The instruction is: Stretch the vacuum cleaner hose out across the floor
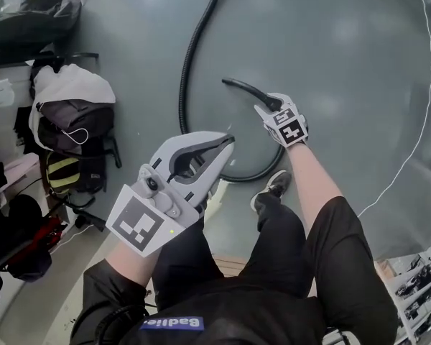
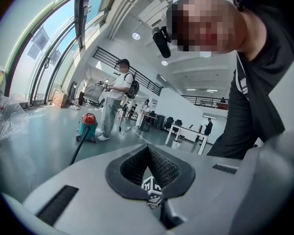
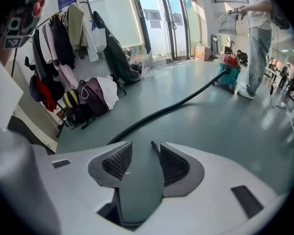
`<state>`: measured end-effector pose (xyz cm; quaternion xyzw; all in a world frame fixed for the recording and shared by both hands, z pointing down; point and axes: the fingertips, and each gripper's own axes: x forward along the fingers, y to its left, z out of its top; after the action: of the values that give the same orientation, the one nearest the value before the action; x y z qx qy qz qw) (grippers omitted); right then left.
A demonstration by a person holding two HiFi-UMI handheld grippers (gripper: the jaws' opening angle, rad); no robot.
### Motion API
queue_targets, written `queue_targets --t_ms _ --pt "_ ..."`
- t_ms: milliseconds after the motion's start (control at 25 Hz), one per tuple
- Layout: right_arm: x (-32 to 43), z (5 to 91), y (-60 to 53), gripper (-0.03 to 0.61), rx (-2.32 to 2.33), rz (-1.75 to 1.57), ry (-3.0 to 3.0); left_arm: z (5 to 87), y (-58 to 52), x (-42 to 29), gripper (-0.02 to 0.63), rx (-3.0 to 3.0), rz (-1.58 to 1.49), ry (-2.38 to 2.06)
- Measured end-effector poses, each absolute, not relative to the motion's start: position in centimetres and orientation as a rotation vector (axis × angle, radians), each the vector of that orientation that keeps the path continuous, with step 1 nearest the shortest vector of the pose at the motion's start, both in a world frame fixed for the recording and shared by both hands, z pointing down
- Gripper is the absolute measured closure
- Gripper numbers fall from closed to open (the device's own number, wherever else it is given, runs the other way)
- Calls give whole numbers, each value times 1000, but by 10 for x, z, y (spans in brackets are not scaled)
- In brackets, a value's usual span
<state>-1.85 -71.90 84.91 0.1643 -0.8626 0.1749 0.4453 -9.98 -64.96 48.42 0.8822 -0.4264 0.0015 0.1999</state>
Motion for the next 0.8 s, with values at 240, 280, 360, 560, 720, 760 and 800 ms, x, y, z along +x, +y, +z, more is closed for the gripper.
queue_targets --t_ms 240,280,360,560,720,760,800 --pt "-16 946 -736 396 339 388 -2057 569 -665 -103 615 2451 27 -1206" --pt "-14 964 -735 388 331 381 -2040 581 -666 -102 615 2443 25 -1204" --pt "-10 998 -736 376 310 365 -2000 602 -667 -101 615 2428 34 -1199" --pt "-8 1054 -741 360 233 294 -1894 617 -669 -113 615 2433 29 -1203" --pt "-6 1065 -744 360 224 221 -1827 606 -659 -124 615 2445 0 -1209" --pt "-4 1067 -748 360 238 211 -1811 604 -656 -125 615 2448 -8 -1211" --pt "-1 1069 -751 360 252 206 -1797 602 -654 -126 615 2450 -16 -1213"
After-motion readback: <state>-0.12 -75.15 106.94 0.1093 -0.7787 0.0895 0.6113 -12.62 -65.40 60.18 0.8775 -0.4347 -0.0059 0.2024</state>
